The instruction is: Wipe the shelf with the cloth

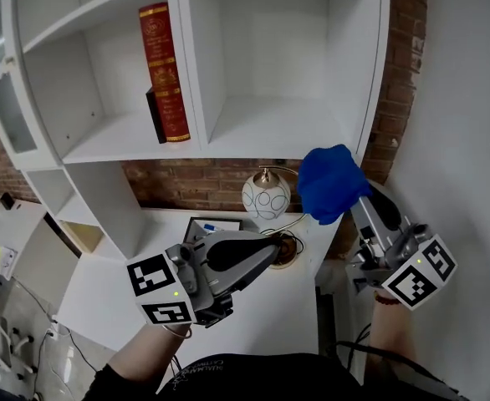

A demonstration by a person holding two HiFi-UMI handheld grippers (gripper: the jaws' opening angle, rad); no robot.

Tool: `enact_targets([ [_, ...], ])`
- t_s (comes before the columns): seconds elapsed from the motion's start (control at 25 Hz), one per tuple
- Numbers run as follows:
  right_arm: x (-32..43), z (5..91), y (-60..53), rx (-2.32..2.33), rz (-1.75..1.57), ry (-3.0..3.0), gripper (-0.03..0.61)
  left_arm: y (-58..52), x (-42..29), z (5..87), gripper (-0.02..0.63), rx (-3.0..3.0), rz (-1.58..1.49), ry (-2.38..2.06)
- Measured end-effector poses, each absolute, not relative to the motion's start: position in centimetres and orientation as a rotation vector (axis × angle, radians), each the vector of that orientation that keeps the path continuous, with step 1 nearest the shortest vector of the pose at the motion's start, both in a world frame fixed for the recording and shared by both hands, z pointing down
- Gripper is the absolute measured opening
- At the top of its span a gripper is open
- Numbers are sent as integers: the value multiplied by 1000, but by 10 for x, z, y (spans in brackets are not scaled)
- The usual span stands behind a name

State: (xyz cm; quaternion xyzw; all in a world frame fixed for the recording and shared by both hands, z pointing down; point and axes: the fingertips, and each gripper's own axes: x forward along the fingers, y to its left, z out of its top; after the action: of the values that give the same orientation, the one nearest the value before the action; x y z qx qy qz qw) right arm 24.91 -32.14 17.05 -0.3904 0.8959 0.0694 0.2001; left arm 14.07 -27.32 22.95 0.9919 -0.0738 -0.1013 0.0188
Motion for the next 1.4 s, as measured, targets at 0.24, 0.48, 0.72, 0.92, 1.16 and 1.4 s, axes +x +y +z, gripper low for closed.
enact_targets([
  [0.24,212,127,-329,-1162,346,2462,40,-271,132,207,-2,3165,-232,-63],
  [0.48,167,95,-366,-1527,802,2531,40,-265,116,191,-2,3239,-197,75],
  [0.72,141,80,-442,-1716,781,2690,40,-254,84,195,-2,3229,-260,134],
  [0.92,124,79,-513,-1946,815,2792,40,-256,59,210,-2,3242,-240,46],
  [1.16,114,91,-568,-2099,958,2903,44,-258,47,222,-2,3213,-243,31],
  [1.4,110,105,-603,-2065,961,3081,44,-277,43,219,-2,3167,-297,-21],
])
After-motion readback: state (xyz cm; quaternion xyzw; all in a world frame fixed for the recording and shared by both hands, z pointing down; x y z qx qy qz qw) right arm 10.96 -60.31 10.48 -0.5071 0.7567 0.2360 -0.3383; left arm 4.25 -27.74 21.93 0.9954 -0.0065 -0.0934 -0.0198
